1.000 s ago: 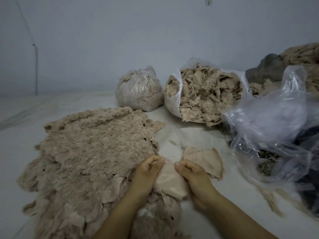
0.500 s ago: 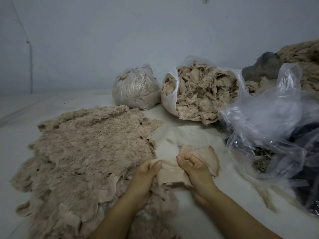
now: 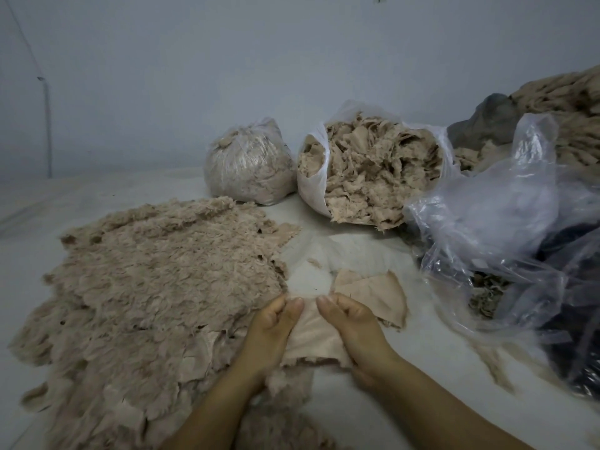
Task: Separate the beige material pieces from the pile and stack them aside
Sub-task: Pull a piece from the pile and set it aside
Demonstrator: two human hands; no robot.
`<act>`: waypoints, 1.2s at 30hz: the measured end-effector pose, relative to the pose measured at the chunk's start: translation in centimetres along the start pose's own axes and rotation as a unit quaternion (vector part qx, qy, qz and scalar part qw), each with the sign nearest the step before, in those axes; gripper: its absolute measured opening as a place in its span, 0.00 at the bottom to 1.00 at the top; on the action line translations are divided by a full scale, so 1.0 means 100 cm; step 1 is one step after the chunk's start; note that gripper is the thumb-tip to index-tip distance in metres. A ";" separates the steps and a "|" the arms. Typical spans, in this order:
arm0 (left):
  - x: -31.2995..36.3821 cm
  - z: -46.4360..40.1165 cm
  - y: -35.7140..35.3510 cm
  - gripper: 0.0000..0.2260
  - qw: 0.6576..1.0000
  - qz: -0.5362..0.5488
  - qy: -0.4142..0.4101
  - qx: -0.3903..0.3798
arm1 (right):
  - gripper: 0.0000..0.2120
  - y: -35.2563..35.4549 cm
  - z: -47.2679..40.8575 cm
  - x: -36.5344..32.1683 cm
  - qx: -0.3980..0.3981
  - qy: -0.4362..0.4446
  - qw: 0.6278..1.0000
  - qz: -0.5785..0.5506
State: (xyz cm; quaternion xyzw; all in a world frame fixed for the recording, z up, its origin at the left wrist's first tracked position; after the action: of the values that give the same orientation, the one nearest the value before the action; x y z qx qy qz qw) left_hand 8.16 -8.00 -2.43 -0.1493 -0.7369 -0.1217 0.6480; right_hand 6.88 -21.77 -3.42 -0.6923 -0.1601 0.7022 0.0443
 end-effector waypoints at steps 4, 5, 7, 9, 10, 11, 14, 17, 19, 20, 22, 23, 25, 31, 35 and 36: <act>0.000 -0.006 0.005 0.10 0.997 -0.073 0.012 0.026 | 0.07 0.001 0.000 -0.006 0.041 0.036 0.999 0.005; 0.000 -0.008 0.005 0.10 0.997 -0.077 0.014 0.026 | 0.07 0.002 0.000 -0.008 0.036 0.031 0.999 0.002; 0.000 -0.009 0.006 0.10 0.996 -0.087 0.014 0.028 | 0.07 0.006 -0.002 -0.009 0.018 0.017 1.000 -0.007; -0.002 -0.009 0.005 0.11 0.995 -0.089 0.015 0.030 | 0.09 0.009 -0.003 -0.009 0.002 -0.004 1.000 -0.025; -0.002 -0.009 0.006 0.11 0.995 -0.092 0.020 0.032 | 0.11 0.010 -0.004 -0.009 0.002 -0.013 0.999 -0.032; -0.004 -0.010 0.008 0.12 0.995 -0.093 0.025 0.036 | 0.12 0.012 -0.005 -0.010 0.007 -0.019 0.999 -0.040; -0.005 -0.009 0.021 0.13 0.995 -0.049 0.051 0.070 | 0.13 0.027 -0.007 -0.021 0.032 -0.019 0.997 -0.061; -0.002 -0.009 0.033 0.13 0.992 -0.013 0.054 0.112 | 0.06 0.038 -0.009 -0.042 0.009 -0.034 0.999 -0.041; -0.001 -0.009 0.030 0.14 0.994 -0.016 0.051 0.095 | 0.09 0.037 -0.009 -0.051 -0.022 -0.074 0.997 0.004; 0.002 -0.009 0.026 0.16 0.996 -0.022 0.052 0.074 | 0.10 0.035 -0.010 -0.054 -0.046 -0.095 0.994 0.021; 0.008 -0.010 0.021 0.20 0.996 -0.072 0.055 0.021 | 0.06 0.031 -0.009 -0.058 -0.096 -0.127 0.987 0.038; 0.012 -0.011 0.019 0.21 0.995 -0.086 0.054 -0.014 | 0.04 0.031 -0.009 -0.060 -0.115 -0.136 0.983 0.039; 0.019 -0.013 0.015 0.19 0.991 -0.053 0.086 -0.087 | 0.03 0.030 -0.005 -0.061 -0.141 -0.146 0.978 0.040; 0.026 -0.013 0.020 0.14 0.992 -0.049 0.097 -0.063 | 0.16 0.042 0.005 -0.061 -0.092 -0.141 0.985 0.031; 0.035 -0.010 0.026 0.11 0.997 -0.037 0.061 -0.017 | 0.14 0.046 0.009 -0.065 -0.095 -0.145 0.984 0.029; 0.037 -0.011 0.021 0.08 0.996 -0.022 0.070 -0.048 | 0.09 0.041 0.010 -0.066 -0.113 -0.156 0.980 0.045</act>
State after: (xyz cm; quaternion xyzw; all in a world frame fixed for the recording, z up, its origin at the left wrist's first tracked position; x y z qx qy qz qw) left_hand 9.56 -6.28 1.35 -0.1554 -0.6863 -0.1813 0.6870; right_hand 6.83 -27.69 1.71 -0.5815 -0.2122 0.7801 -0.0912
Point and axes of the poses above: each hand's wrist, its own z-axis away from the middle knuckle, its own y-axis out of the back of the hand, x = y × z, the point moved 2 cm from there along -z, towards the middle knuckle, and after that the axes turned 10 degrees about -x, right-handed, at the moved point
